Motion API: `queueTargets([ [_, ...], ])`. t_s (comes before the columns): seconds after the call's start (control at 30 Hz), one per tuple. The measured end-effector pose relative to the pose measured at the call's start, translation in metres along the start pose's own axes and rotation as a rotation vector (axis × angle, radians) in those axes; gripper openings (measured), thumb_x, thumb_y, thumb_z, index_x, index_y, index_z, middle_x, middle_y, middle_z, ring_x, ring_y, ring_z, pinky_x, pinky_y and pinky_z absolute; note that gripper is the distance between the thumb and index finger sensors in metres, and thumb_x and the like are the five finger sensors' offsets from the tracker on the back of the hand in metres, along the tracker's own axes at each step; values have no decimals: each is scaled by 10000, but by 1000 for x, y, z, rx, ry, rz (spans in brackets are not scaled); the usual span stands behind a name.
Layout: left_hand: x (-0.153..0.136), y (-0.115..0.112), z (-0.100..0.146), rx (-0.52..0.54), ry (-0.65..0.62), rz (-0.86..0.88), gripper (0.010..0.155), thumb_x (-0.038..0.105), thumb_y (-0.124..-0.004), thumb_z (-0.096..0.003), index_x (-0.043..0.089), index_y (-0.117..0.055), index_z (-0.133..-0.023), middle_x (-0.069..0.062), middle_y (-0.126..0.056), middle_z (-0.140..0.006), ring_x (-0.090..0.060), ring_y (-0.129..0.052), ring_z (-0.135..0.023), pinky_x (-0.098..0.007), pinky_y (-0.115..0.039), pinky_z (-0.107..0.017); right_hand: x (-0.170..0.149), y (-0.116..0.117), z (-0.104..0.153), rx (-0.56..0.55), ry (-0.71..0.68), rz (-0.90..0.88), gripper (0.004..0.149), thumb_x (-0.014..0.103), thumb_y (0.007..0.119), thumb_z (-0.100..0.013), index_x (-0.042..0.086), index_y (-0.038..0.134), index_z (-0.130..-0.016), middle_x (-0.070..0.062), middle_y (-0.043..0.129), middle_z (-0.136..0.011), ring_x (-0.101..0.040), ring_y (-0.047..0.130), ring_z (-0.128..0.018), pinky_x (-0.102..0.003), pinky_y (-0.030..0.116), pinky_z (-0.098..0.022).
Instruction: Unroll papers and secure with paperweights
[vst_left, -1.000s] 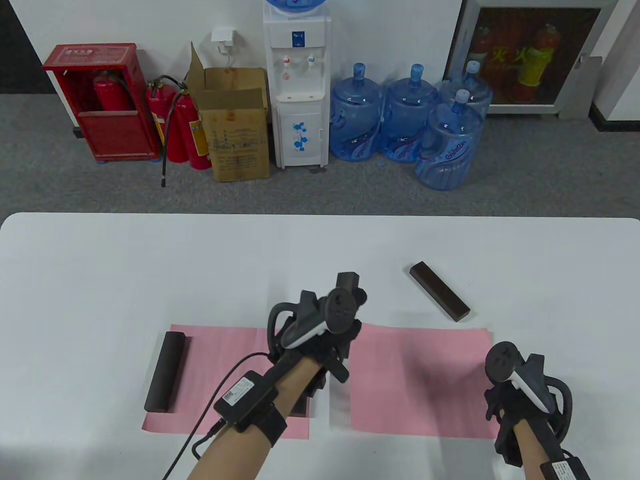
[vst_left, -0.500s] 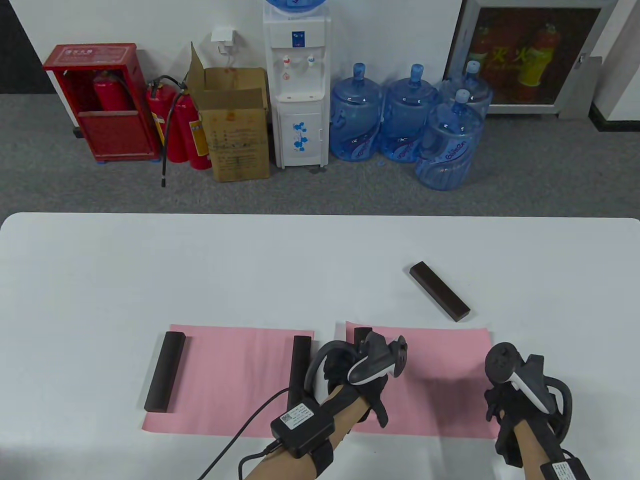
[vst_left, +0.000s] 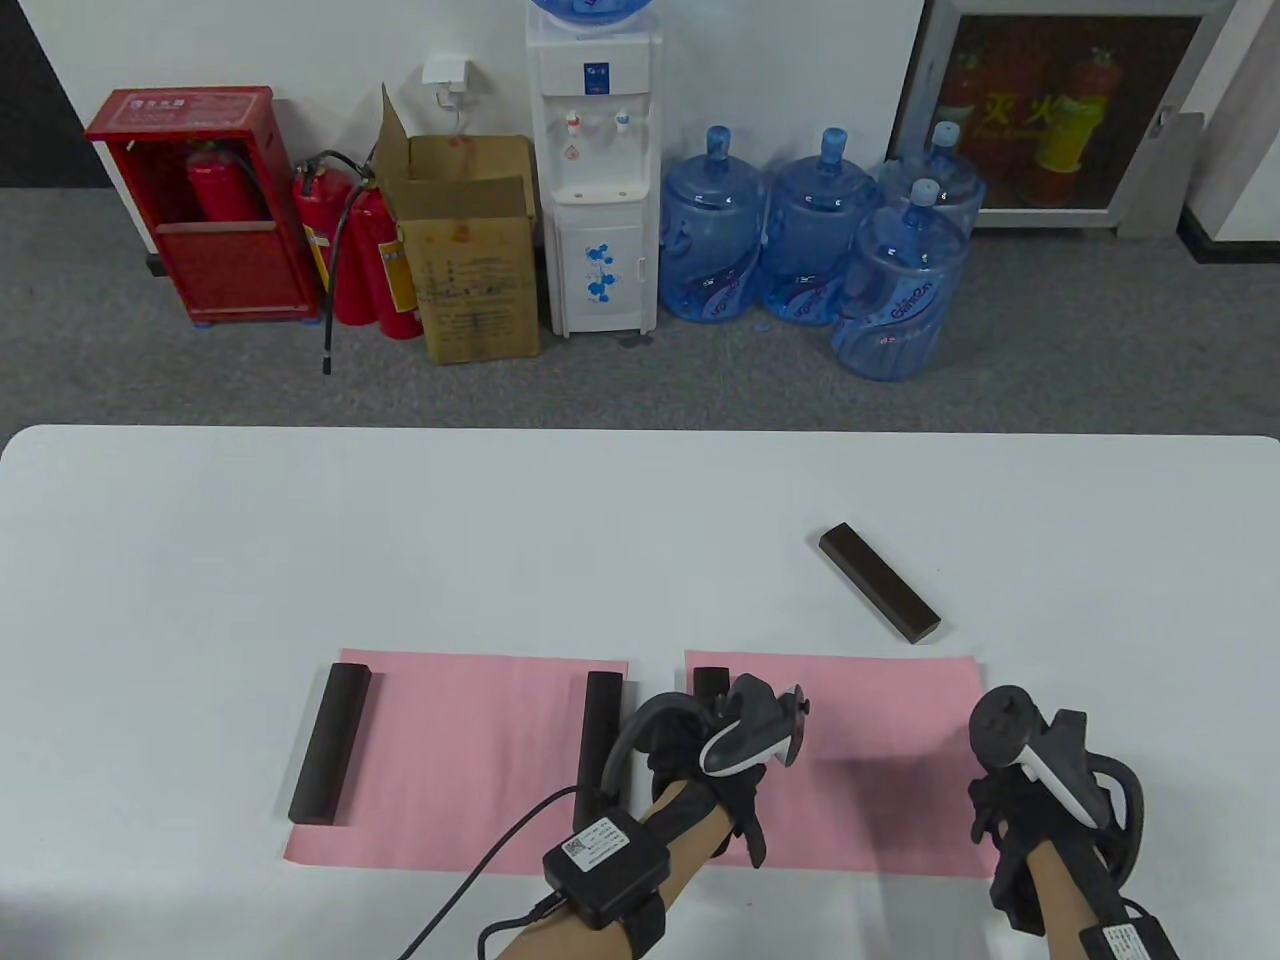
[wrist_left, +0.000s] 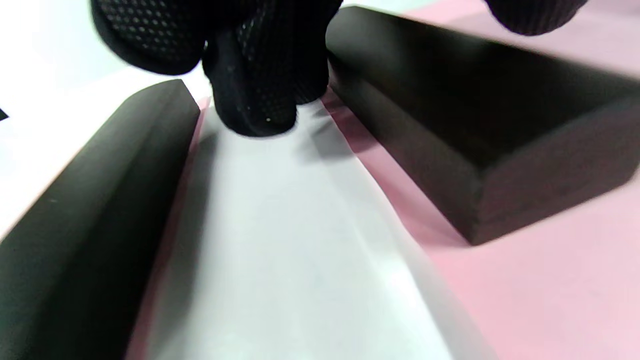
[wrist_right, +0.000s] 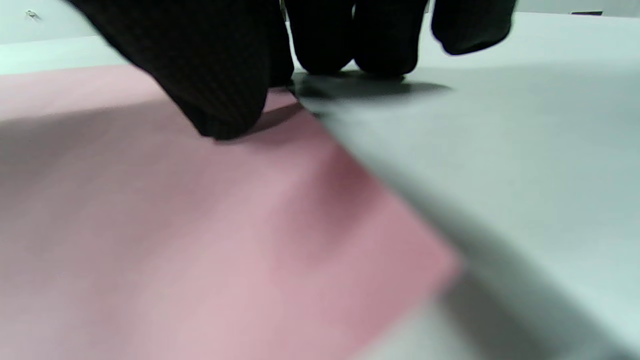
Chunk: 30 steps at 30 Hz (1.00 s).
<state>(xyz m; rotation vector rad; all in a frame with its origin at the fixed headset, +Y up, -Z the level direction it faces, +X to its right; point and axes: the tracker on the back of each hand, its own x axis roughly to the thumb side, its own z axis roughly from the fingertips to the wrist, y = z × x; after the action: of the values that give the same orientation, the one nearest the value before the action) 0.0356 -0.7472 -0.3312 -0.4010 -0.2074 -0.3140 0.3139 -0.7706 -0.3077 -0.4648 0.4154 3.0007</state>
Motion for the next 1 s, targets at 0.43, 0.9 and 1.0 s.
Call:
queueTargets([
  [0.43, -208, -38, 55, 265, 92, 363, 685, 618, -620, -478, 482, -385, -1107, -111, -557, -1199, -408, -706, -1024, -617, -596, -708, -1, 0, 0, 4, 0, -10, 598, 304, 864, -414, 225, 692, -982, -96, 507, -1096, -404, 577, -1020, -620, 522, -724],
  [0.9, -259, -100, 67, 345, 119, 323, 671, 617, -611, -485, 484, -402, -1109, -119, -524, -1214, -422, -656, -1053, -623, -575, -722, -4, 1, 0, 13, 18, -50, 606, 309, 864, -410, 236, 686, -984, -90, 491, -1095, -405, 552, -1020, -622, 518, -717],
  [1.0, -257, -101, 66, 306, 96, 343, 673, 616, -613, -485, 486, -400, -1110, -122, -503, -1220, -428, -634, -1063, -627, -560, -729, -2, -3, -2, 115, 48, -31, 682, 375, 877, -402, 248, 626, -1023, -79, 423, -1120, -421, 502, -1040, -626, 492, -729],
])
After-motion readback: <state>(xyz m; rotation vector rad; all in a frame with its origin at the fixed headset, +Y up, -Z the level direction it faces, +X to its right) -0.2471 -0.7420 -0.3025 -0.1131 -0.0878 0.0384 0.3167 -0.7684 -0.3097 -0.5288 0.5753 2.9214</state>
